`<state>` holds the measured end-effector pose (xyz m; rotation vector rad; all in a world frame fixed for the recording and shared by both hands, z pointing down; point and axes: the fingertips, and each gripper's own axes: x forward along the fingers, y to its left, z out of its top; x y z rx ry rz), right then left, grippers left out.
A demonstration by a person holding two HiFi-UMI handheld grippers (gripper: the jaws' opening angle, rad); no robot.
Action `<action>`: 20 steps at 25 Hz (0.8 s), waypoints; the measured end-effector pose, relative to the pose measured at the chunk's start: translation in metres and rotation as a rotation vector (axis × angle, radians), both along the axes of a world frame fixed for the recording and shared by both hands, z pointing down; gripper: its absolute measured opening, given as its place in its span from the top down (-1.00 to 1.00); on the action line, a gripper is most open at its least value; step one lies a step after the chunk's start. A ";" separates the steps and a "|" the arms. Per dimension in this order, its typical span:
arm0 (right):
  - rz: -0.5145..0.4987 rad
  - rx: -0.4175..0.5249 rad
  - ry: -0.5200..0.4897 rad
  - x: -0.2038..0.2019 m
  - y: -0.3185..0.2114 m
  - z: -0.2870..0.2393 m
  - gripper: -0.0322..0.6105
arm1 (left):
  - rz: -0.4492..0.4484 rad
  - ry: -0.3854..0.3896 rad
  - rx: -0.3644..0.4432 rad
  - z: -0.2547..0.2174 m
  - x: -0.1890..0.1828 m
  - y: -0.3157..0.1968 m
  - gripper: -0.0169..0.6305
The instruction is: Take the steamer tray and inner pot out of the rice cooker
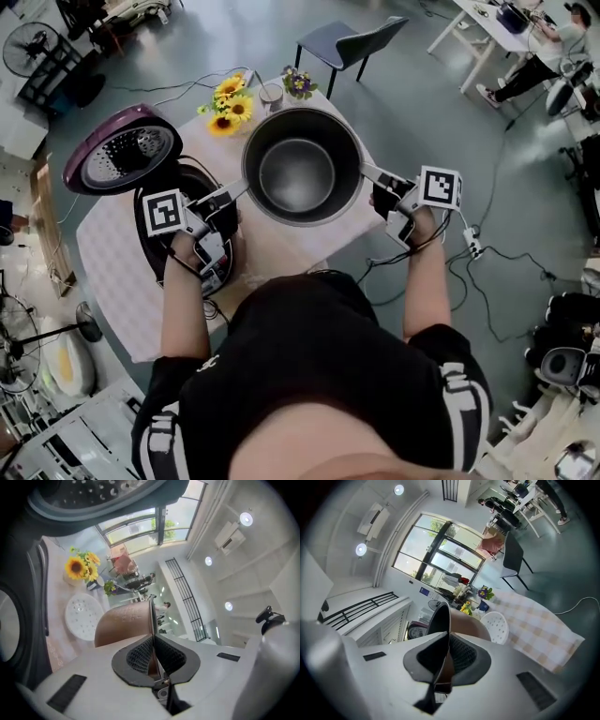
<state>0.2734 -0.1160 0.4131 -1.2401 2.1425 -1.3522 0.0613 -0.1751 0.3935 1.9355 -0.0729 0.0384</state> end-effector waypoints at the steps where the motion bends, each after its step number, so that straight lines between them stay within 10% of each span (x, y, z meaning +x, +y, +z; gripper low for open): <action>1: 0.011 -0.006 -0.002 0.011 0.004 0.004 0.86 | 0.011 -0.006 -0.003 0.004 0.012 0.003 0.91; 20: 0.078 -0.271 0.073 0.084 0.036 0.129 0.87 | 0.017 -0.217 -0.091 0.126 0.067 0.028 0.91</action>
